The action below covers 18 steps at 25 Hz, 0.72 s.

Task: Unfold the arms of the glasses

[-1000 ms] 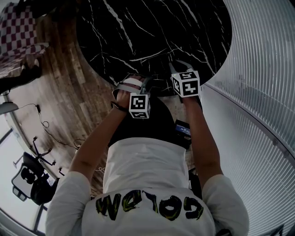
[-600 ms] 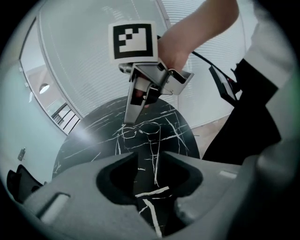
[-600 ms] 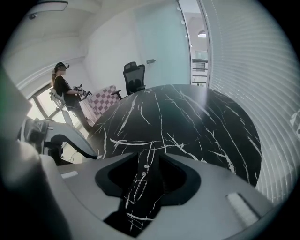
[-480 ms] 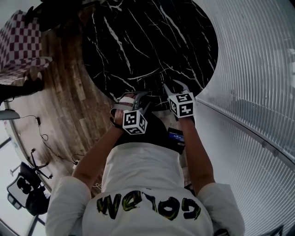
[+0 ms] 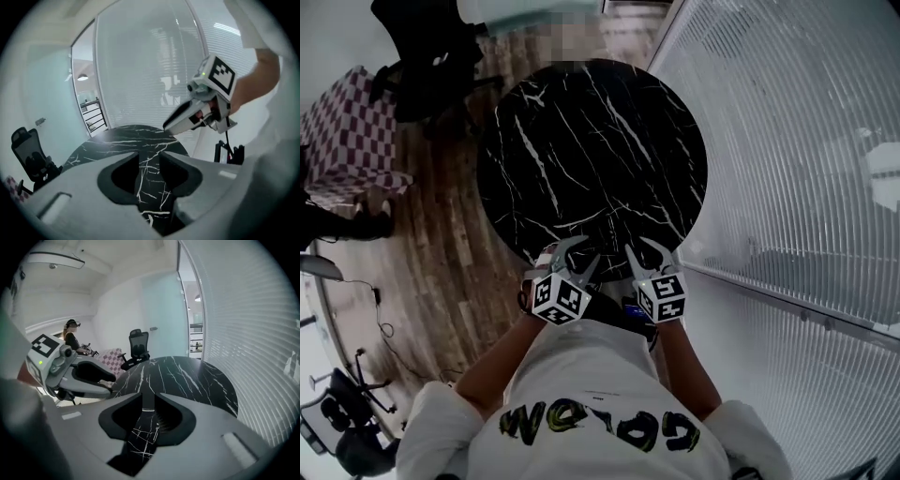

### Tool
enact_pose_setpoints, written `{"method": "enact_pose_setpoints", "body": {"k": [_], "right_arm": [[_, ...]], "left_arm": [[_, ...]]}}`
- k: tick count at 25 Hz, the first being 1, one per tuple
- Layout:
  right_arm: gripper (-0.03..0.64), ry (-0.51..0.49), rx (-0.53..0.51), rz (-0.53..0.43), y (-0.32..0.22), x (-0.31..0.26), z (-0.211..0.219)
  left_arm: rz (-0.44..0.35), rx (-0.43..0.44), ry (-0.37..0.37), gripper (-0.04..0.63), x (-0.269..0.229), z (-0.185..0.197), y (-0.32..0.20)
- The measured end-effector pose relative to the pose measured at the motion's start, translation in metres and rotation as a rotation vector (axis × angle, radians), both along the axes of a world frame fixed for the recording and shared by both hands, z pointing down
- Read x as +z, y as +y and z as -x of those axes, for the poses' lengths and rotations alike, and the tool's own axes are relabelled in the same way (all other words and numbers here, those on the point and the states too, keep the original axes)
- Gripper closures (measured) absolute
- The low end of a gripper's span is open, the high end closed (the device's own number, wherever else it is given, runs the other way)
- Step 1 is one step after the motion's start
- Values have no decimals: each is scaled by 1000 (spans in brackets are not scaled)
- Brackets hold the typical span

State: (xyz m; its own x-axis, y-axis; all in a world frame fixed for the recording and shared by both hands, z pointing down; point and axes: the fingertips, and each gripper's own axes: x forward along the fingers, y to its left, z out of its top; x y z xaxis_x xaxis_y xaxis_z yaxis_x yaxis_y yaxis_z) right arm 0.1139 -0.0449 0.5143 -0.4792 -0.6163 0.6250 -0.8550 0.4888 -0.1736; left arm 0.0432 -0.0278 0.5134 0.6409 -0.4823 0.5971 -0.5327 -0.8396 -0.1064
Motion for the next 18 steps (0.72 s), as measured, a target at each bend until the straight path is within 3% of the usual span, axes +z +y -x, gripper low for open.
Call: {"method": "enact_pose_setpoints", "body": {"k": [4,12,18], "right_arm": [[543,-22,-32,-81,10,-54,6],[560,-115,-61,-242,10,-156,26],[572,-198,-69,-324,10,-214,41]], "left_arm": [[23,-40,114,457,-50,-2,-9],[-8,-59,308,480,-149,-4,-9],[-7,-39,412,486,-199,-10,-6]]}}
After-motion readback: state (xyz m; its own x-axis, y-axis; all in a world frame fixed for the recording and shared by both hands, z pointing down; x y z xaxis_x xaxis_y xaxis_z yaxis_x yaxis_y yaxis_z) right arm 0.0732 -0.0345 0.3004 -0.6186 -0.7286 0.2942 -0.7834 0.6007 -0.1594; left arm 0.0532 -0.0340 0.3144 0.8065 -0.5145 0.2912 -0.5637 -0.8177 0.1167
